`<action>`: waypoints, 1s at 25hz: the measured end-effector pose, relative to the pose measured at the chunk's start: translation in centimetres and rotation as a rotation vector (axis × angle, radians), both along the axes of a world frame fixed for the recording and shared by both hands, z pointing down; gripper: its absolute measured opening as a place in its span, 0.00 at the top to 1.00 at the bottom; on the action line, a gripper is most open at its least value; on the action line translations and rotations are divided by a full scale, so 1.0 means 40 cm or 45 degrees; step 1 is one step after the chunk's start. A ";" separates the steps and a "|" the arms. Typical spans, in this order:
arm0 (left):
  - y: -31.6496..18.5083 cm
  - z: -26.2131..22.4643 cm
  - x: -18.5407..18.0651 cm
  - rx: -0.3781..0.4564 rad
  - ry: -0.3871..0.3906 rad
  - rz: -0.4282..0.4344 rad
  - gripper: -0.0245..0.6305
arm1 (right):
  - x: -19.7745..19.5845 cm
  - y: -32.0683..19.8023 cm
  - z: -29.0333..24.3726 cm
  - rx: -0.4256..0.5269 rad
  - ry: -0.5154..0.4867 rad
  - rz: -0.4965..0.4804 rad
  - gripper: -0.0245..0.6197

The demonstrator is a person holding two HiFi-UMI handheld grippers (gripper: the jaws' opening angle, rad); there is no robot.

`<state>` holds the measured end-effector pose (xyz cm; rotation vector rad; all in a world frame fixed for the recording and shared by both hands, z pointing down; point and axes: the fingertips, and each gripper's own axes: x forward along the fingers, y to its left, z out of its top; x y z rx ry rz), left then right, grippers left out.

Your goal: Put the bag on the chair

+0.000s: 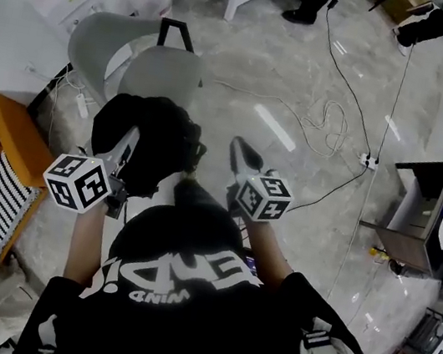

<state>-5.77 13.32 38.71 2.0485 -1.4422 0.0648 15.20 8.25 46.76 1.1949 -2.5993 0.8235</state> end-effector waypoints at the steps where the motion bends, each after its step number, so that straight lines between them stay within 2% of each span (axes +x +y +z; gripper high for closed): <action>1: -0.024 -0.006 -0.003 0.004 -0.004 -0.010 0.87 | -0.003 -0.027 -0.001 0.001 -0.003 -0.010 0.96; 11: -0.235 -0.039 -0.062 0.028 0.004 -0.137 0.87 | -0.062 -0.264 0.002 -0.001 -0.042 -0.112 0.96; 19: -0.373 -0.060 -0.128 0.054 -0.005 -0.166 0.87 | -0.121 -0.367 0.026 -0.030 -0.050 -0.140 0.96; 25: -0.483 -0.064 -0.178 0.058 0.005 -0.129 0.87 | -0.163 -0.448 0.037 -0.033 -0.042 -0.099 0.96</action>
